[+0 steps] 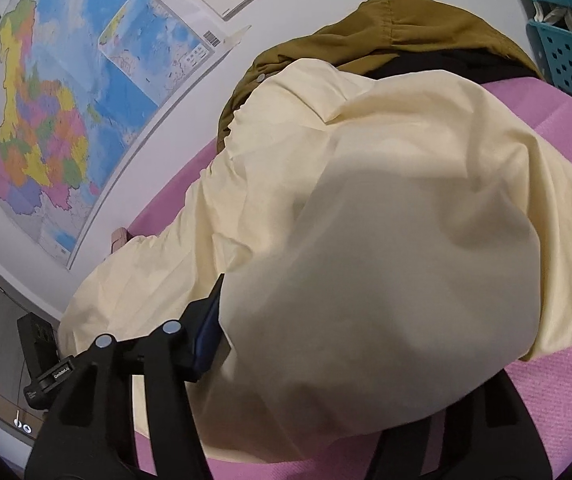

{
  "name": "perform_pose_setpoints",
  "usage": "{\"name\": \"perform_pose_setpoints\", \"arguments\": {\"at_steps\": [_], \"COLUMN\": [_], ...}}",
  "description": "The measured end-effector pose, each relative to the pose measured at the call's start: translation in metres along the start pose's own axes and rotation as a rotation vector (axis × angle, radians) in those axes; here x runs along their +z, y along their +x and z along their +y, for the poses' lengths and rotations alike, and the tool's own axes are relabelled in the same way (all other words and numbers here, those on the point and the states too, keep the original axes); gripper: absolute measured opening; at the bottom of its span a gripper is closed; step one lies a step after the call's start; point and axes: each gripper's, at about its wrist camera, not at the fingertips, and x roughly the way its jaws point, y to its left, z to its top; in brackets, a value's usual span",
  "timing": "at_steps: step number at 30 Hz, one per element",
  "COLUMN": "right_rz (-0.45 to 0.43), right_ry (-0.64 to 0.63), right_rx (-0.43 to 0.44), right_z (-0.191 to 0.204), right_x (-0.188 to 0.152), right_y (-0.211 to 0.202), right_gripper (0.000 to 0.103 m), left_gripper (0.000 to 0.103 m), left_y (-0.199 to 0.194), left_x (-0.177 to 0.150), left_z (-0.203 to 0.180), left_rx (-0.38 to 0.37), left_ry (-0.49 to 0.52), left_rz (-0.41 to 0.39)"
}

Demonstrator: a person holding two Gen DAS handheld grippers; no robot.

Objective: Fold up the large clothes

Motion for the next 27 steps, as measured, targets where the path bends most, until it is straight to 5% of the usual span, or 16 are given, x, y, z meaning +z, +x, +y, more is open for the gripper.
{"name": "perform_pose_setpoints", "arguments": {"at_steps": [5, 11, 20, 23, 27], "right_rz": [0.004, 0.022, 0.028, 0.052, 0.100], "right_ry": [0.000, 0.032, -0.010, -0.027, -0.025], "right_rx": [0.025, 0.056, 0.119, 0.138, 0.093], "right_z": [0.000, -0.006, 0.010, 0.015, 0.007], "right_x": [0.004, 0.004, 0.002, -0.005, -0.015], "right_y": [-0.005, -0.001, -0.031, -0.046, -0.041], "right_gripper": [0.036, 0.038, 0.018, 0.021, 0.036], "left_gripper": [0.068, 0.067, 0.028, 0.028, 0.040], "left_y": [0.000, 0.001, -0.017, -0.032, -0.034], "left_x": [0.001, 0.002, -0.003, -0.011, -0.018], "left_z": [0.000, -0.001, 0.001, 0.003, 0.005], "left_rx": [0.016, 0.030, 0.017, -0.020, 0.000], "left_ry": [0.000, 0.000, 0.015, 0.041, 0.065], "left_rz": [-0.001, -0.003, 0.033, 0.045, 0.054]}}
